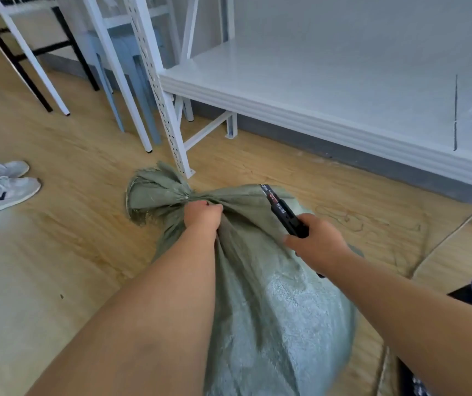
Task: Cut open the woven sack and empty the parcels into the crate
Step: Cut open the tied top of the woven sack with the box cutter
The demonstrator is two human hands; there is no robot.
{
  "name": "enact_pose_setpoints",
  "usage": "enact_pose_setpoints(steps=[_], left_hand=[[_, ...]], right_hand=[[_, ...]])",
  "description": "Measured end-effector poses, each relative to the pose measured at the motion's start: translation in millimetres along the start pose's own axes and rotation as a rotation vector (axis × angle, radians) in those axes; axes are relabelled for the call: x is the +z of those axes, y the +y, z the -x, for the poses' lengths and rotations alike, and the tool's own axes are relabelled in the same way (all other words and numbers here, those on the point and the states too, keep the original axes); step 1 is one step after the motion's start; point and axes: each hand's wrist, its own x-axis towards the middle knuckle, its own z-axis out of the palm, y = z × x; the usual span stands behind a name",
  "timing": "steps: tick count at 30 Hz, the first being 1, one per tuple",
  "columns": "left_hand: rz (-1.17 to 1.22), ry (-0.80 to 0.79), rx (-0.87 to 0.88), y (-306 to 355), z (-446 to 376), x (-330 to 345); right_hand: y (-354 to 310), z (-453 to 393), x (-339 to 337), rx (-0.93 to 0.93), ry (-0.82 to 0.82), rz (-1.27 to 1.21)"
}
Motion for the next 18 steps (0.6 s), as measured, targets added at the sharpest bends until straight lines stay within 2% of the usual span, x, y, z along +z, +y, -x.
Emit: enact_pose_setpoints(steps=[2, 4, 7, 13, 15, 18], left_hand=[[0.158, -0.042, -0.067, 14.9, 7.9, 10.6], [0.163, -0.080, -0.120, 21.4, 11.6, 24.1], [0.069, -0.261, 0.026, 24.4, 35.2, 47.4], [-0.001, -0.492, 0.273, 28.2, 112.6, 82.8], [-0.054, -0.533, 0.312, 32.4, 140.0, 87.0], [-0.127, -0.506, 0.395, 26.6, 174.6, 86.8]], right_hand=[[-4.8, -3.0, -7.4, -0.024, 0.069, -0.029], [-7.3, -4.9, -16.4, -0.037, 0.124, -0.070], [-9.2, -6.3, -32.1, -0.057, 0.166, -0.094], [-9.0, -7.6, -68.4, -0.131, 0.295, -0.112], [-4.9, -9.9, -83.5, -0.143, 0.349, -0.101], [8.4, -13.1, -102.8, -0.086, 0.397, -0.072]])
